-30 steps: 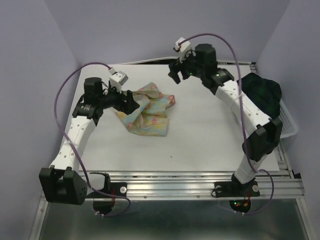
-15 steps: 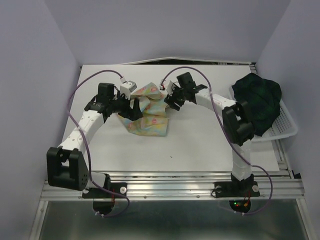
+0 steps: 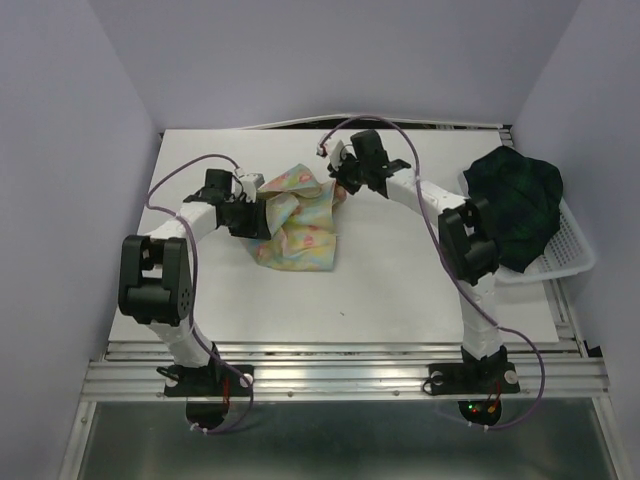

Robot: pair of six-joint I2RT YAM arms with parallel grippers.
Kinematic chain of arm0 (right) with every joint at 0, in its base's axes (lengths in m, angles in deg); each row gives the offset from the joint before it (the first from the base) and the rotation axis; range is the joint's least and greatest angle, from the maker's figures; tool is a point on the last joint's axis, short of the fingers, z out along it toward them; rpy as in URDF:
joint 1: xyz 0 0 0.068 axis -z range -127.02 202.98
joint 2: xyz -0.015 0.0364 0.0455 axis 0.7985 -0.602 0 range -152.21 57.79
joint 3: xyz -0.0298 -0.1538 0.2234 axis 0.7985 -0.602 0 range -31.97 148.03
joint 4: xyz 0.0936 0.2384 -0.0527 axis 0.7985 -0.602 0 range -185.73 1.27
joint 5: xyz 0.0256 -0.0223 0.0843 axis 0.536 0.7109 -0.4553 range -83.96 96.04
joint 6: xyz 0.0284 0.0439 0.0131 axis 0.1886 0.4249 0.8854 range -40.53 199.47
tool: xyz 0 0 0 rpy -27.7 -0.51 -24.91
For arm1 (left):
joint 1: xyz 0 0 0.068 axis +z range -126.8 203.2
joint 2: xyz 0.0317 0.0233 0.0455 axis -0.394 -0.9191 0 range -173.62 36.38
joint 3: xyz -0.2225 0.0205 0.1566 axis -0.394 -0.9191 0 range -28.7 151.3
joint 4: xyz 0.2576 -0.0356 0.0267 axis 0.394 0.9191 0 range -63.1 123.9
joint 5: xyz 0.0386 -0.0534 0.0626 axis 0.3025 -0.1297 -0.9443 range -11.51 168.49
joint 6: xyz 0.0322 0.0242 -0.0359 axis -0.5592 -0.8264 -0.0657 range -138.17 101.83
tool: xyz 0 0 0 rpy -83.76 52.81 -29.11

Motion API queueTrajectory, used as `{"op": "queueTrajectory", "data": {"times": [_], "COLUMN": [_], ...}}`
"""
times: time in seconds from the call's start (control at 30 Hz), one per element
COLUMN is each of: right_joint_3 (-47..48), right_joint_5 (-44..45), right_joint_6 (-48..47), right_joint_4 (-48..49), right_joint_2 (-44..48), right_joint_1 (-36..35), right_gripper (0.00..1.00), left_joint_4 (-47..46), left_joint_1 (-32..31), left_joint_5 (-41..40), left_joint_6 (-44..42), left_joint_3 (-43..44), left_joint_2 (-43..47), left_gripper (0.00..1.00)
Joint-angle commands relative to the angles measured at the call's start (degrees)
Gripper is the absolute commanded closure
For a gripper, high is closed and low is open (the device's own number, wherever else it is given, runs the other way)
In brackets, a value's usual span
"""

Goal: Fold and stack the skirts
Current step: Flatten the skirt out

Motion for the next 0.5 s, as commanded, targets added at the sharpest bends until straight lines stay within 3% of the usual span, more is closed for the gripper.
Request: {"op": "queueTrajectory", "data": {"times": [0.0, 0.03, 0.13, 0.17, 0.23, 0.3, 0.4, 0.47], "right_joint_3": [3.73, 3.12, 1.54, 0.4, 0.39, 1.09, -0.56, -2.24], "right_joint_5": [1.64, 1.82, 4.19, 5.5, 6.74, 7.45, 5.7, 3.86], "right_joint_6": [6.32, 6.85, 9.31, 9.92, 13.08, 16.5, 25.02, 25.23], "right_joint_4": [3.8, 3.63, 3.71, 3.62, 1.44, -0.93, -4.98, -5.69], "right_joint_2": [4.05, 5.27, 10.02, 10.99, 13.19, 14.33, 18.02, 20.04], "right_joint_1": [1.09, 1.09, 1.09, 1.09, 1.09, 1.62, 1.62, 1.62], "right_gripper": [0.99, 0.99, 0.99, 0.99, 0.99, 0.99, 0.99, 0.99], "left_joint_4": [-2.35, -2.88, -4.29, -4.29, -3.77, -3.68, -3.76, -1.14], "left_joint_1": [3.95, 4.74, 8.86, 10.01, 12.91, 14.4, 14.76, 14.5], "left_joint_5": [-7.65, -8.63, -11.36, -11.98, -12.95, -12.95, -15.23, -11.73], "left_joint_6": [1.64, 1.65, 1.47, 1.38, 0.51, -0.54, -4.67, -9.05], "left_joint_3": [4.04, 6.05, 10.36, 14.12, 18.18, 22.75, 25.05, 25.49], "left_joint_2": [-2.99, -4.65, -7.91, -8.7, -10.2, -10.29, -7.75, -5.56], "left_gripper": [0.51, 0.61, 0.79, 0.95, 1.0, 0.91, 0.56, 0.31]}}
